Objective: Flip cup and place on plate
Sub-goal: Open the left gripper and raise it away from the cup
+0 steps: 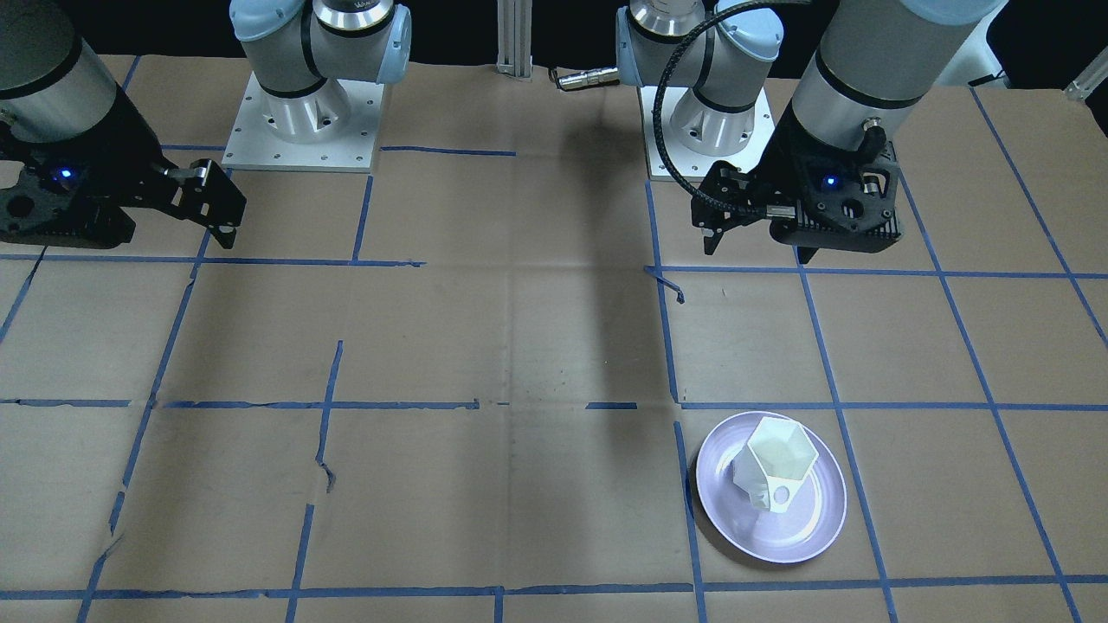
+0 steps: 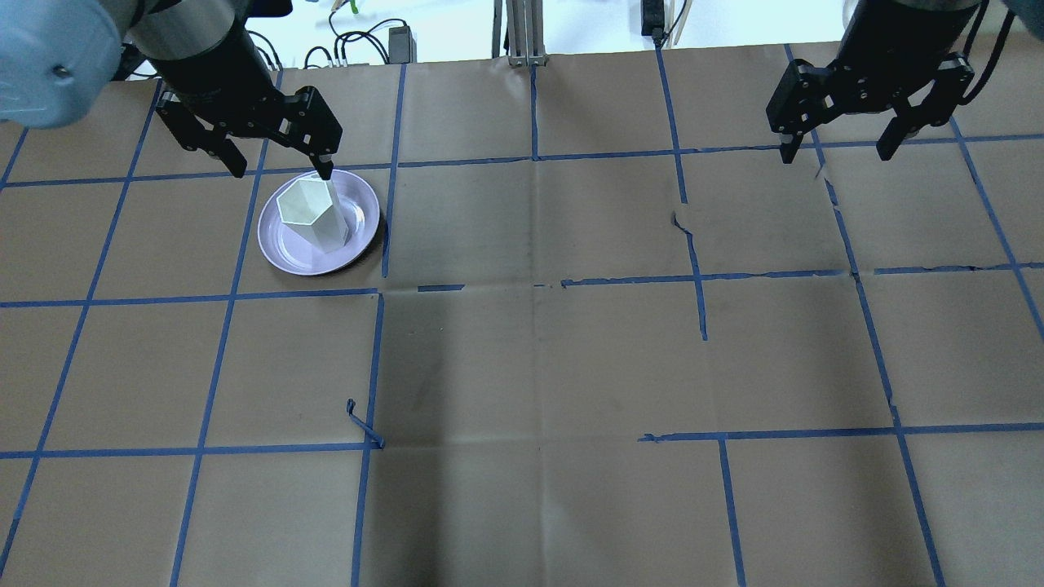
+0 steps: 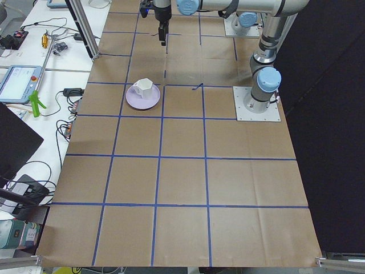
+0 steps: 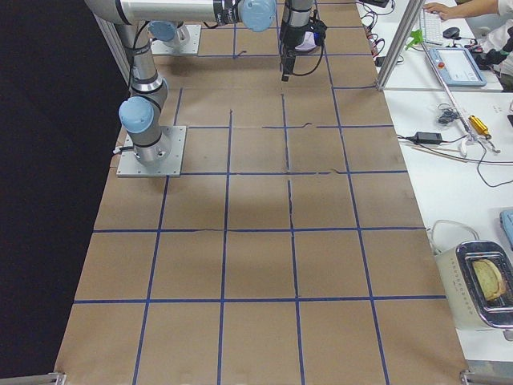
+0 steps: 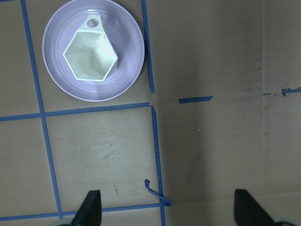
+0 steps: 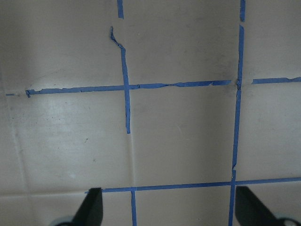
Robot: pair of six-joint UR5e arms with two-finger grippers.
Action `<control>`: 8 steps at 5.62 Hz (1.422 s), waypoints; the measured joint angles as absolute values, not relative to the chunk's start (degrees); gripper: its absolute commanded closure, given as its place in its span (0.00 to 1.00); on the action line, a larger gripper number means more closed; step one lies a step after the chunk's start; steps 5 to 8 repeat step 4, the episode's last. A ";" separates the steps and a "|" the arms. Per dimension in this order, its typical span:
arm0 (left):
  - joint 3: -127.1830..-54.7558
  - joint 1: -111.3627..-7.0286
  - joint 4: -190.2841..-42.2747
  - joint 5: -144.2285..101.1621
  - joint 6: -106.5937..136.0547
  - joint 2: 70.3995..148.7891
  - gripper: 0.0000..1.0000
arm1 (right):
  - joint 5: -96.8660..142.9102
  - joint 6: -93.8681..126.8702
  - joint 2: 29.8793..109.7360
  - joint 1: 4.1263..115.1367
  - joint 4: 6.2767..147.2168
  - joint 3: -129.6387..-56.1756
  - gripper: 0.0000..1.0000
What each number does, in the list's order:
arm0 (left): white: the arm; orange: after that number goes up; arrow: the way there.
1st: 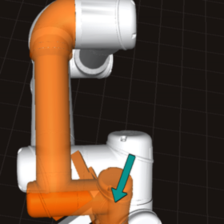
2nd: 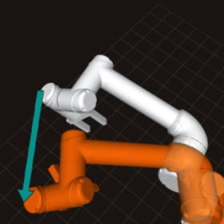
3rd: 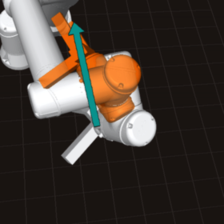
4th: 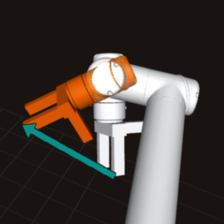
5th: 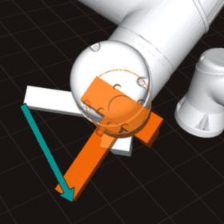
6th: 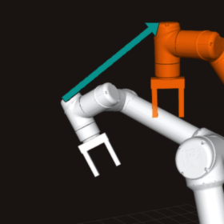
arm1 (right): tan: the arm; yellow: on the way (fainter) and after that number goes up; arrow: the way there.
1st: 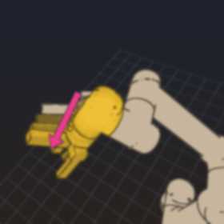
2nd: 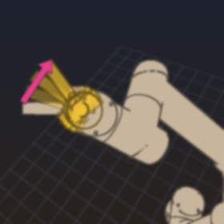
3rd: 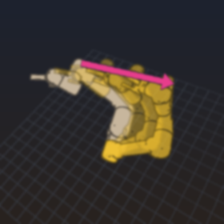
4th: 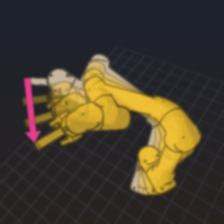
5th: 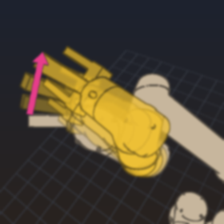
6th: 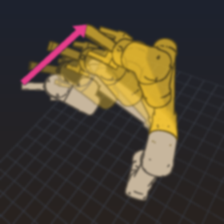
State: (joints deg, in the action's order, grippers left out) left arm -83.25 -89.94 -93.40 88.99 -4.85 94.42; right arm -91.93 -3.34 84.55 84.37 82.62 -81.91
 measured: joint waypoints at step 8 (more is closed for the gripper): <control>-84.10 -90.00 -93.84 88.73 -4.79 92.85 0.01 | -91.94 -3.34 84.55 84.38 82.62 -81.91 0.00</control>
